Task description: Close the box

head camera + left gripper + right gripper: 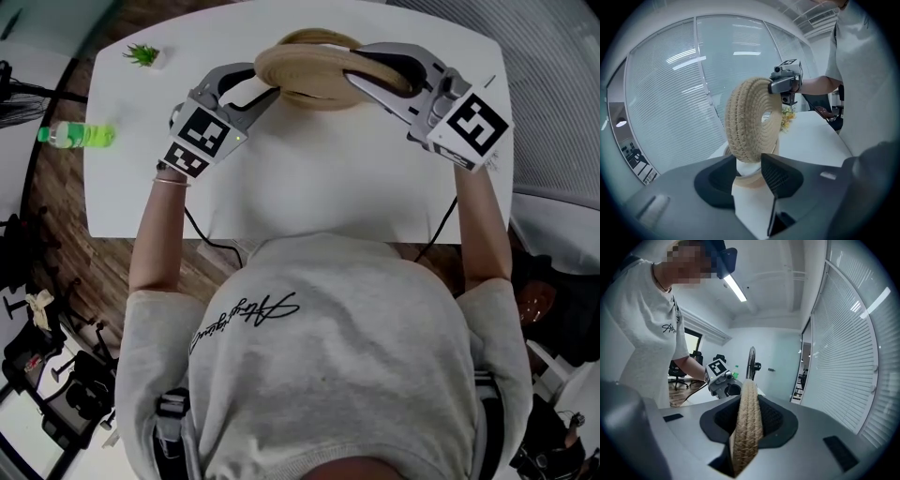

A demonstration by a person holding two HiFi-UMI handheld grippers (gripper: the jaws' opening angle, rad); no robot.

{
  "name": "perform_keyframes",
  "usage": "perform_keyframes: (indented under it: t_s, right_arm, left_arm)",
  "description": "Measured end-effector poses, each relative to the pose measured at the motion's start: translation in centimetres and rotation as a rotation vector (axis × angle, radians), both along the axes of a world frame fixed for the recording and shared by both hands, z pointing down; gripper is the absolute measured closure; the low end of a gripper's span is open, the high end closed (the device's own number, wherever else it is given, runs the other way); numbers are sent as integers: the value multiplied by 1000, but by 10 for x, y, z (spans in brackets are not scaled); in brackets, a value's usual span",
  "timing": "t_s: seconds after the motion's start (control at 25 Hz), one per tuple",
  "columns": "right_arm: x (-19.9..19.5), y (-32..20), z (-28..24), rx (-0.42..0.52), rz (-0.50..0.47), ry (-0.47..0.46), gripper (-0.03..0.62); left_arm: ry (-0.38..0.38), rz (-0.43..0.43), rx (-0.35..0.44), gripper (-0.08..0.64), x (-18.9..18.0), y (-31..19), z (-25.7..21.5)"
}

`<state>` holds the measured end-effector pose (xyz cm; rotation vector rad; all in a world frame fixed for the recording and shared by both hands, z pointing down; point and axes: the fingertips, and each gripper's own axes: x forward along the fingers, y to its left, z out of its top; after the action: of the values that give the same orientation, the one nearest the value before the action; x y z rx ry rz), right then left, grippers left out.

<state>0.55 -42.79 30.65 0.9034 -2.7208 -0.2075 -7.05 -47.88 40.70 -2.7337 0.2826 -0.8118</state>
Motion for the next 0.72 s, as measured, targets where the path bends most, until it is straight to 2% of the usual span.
perform_keyframes:
  t_s: [0.28,0.72]
  right_arm:
    - [6,-11,-2,-65,1,-78,497]
    - [1,-25,4,-185,36,-121,495]
  left_arm:
    - [-7,4,-86,399,0,4,-1]
    - [-47,32,-188,396,-11,11,9]
